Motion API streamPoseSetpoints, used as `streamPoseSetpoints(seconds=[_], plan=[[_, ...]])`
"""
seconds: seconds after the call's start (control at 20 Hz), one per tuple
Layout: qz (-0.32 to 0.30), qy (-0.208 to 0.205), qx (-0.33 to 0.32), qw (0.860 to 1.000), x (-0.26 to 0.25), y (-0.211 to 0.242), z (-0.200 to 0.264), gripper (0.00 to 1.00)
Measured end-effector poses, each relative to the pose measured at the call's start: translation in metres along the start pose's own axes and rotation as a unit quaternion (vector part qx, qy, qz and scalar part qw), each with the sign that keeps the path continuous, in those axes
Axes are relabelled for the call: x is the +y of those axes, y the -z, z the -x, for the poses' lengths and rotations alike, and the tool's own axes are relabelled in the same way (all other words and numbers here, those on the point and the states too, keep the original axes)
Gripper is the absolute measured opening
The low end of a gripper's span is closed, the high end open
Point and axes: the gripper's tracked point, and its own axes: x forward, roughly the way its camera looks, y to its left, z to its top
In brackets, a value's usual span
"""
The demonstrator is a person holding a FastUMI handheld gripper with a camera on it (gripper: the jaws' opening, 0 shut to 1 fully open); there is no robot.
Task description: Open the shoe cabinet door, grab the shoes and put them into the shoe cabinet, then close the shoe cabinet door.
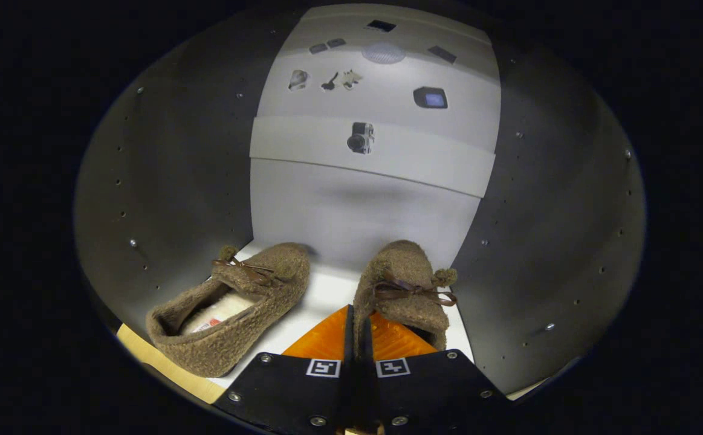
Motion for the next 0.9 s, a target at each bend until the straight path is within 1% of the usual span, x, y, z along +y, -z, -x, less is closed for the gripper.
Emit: streamPoseSetpoints(seconds=[0.1, 0.2, 0.25, 0.35, 0.45, 0.55, 0.9], plan=[[-0.014, -0.002, 0.008, 1.000, 0.005, 0.007, -0.006, 0.07], [-0.018, 0.005, 0.006, 1.000, 0.005, 0.005, -0.011, 0.07], [-0.020, 0.007, 0.007, 1.000, 0.006, 0.006, -0.012, 0.10], [-0.028, 0.005, 0.009, 1.000, 0.007, 0.006, -0.010, 0.12], [-0.033, 0.005, 0.006, 0.999, 0.007, 0.003, -0.007, 0.17], [-0.036, 0.009, 0.006, 0.999, 0.007, 0.003, -0.001, 0.20], [-0.033, 0.019, -0.008, 0.999, 0.007, -0.002, 0.033, 0.20]])
